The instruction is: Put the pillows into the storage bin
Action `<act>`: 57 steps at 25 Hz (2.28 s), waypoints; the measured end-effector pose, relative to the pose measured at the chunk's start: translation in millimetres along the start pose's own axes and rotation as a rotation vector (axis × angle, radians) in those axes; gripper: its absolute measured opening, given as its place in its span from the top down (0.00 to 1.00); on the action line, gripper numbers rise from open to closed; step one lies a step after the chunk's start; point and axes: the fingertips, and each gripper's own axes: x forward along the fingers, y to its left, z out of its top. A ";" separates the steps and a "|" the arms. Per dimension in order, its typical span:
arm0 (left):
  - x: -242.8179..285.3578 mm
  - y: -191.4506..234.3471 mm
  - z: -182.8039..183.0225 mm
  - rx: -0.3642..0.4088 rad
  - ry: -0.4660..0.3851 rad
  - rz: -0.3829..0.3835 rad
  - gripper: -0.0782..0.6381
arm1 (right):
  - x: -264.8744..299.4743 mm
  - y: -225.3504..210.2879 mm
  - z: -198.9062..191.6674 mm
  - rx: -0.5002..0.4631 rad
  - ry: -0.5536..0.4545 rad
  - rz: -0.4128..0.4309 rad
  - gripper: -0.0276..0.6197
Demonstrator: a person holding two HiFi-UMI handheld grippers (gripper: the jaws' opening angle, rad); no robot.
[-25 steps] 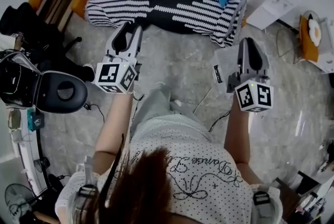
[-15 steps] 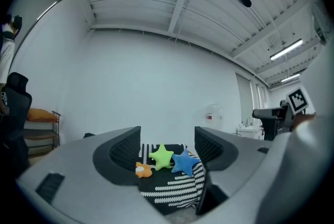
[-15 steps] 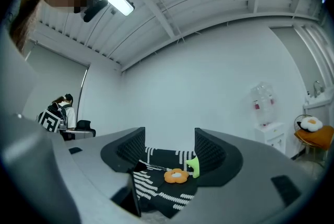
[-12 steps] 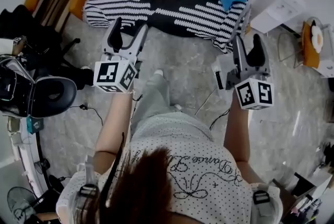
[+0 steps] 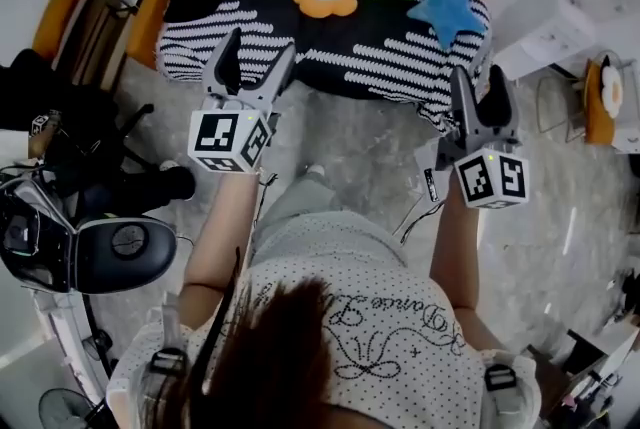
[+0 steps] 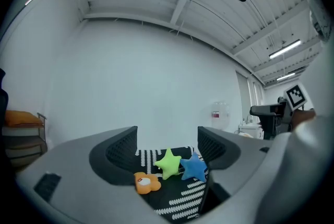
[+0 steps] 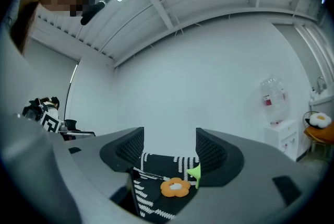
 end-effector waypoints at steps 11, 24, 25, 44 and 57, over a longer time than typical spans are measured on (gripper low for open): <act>78.3 71.5 -12.4 -0.014 0.021 -0.022 0.40 | 97.4 0.9 -28.5 0.014 0.047 -0.022 0.50; 197.8 97.5 -33.1 -0.033 0.041 0.037 0.40 | 225.5 -68.7 -39.9 0.022 0.069 0.071 0.50; 211.1 97.9 -31.5 -0.039 0.034 0.040 0.40 | 237.6 -78.6 -37.9 0.021 0.069 0.079 0.50; 371.8 128.9 -56.3 -0.045 0.099 0.137 0.40 | 410.3 -169.3 -68.0 0.079 0.148 0.204 0.50; 485.0 249.0 -106.9 -0.069 0.188 0.006 0.40 | 557.4 -132.4 -125.2 0.074 0.208 0.125 0.50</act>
